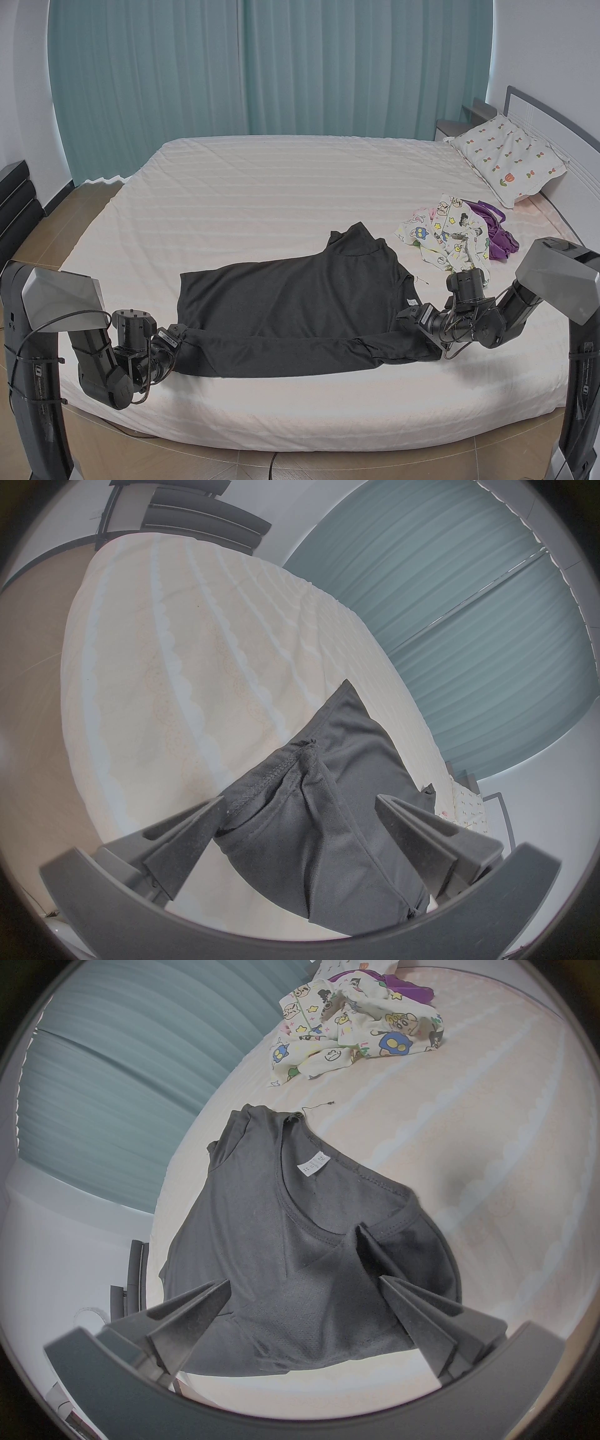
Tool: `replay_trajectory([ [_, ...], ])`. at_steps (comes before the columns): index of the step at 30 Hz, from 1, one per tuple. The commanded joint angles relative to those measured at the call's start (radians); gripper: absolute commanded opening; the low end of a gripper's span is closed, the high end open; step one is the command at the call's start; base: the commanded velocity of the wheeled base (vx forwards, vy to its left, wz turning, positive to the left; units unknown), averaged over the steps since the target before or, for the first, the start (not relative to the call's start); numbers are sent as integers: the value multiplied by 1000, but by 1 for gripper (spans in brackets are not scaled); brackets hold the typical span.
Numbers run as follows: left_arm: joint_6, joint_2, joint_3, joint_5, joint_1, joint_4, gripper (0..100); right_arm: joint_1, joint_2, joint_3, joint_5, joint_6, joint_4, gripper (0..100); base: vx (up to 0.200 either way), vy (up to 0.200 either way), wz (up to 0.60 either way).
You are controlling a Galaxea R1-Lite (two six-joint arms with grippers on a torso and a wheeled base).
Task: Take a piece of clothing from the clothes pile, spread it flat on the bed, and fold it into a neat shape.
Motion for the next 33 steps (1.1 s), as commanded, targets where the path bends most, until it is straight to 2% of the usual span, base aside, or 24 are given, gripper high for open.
replay_trajectory([
  [1, 0, 2, 0, 0, -1, 0, 100, -6, 32, -12, 3, 7, -6, 100, 0, 0, 0],
  [4, 0, 2, 0, 0, -1, 0, 100, -11, 49, -24, 1, 12, -19, 100, 0, 0, 0],
  [5, 0, 2, 0, 0, -1, 0, 100, -12, 57, -30, 1, 13, -21, 0, 0, 0, 0],
  [16, 0, 2, 0, 0, -1, 0, 100, -46, 64, -59, 0, 52, -24, 0, 0, 0, 0],
  [33, -2, 0, 0, 0, 0, -3, 100, -78, 3, -39, -12, 44, 44, 0, 0, 0, 0],
])
